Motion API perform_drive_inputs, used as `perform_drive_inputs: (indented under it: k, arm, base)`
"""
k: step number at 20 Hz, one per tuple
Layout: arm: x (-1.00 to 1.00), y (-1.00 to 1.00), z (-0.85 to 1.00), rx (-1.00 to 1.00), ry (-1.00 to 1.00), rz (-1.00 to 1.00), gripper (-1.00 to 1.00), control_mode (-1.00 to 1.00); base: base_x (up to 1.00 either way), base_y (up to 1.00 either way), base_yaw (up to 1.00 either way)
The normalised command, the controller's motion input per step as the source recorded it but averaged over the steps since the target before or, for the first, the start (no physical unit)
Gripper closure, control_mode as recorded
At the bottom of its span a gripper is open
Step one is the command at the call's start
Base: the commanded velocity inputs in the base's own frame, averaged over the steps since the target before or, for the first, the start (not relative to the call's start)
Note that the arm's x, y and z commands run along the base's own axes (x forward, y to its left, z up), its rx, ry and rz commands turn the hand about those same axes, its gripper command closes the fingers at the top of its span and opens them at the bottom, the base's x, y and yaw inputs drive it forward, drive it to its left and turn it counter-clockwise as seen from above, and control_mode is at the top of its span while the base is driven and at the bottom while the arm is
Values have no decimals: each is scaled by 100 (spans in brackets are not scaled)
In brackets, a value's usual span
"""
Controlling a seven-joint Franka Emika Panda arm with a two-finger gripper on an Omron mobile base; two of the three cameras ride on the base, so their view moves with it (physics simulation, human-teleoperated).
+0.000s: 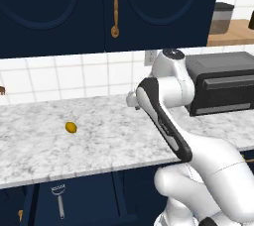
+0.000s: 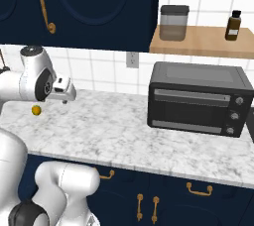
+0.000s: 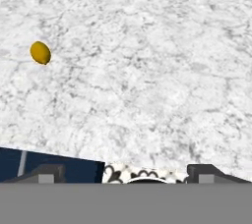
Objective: Pick the peeler from the drawer and place it on the counter.
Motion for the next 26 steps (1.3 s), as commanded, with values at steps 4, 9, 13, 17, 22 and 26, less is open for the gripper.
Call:
perform_drive_inputs:
  k: [4,9,13,17,22,26]
  arm:
    - [-63,38,-19,7,1,0,-100,-100]
    - [-60,52,-27,21,1,1,-100,-100]
    - [-57,63,-32,22,0,0,-100,-100]
    - [-56,83,-28,1,0,0,-100,-100]
    - [-33,74,-19,0,6,0,-100,-100]
    - [-8,62,-12,-1,19,1,-100,-100]
  base:
    - [0,0,0]
    - [0,0,0]
    - [0,0,0]
    - [0,0,0]
    - [0,0,0]
    - [0,0,0]
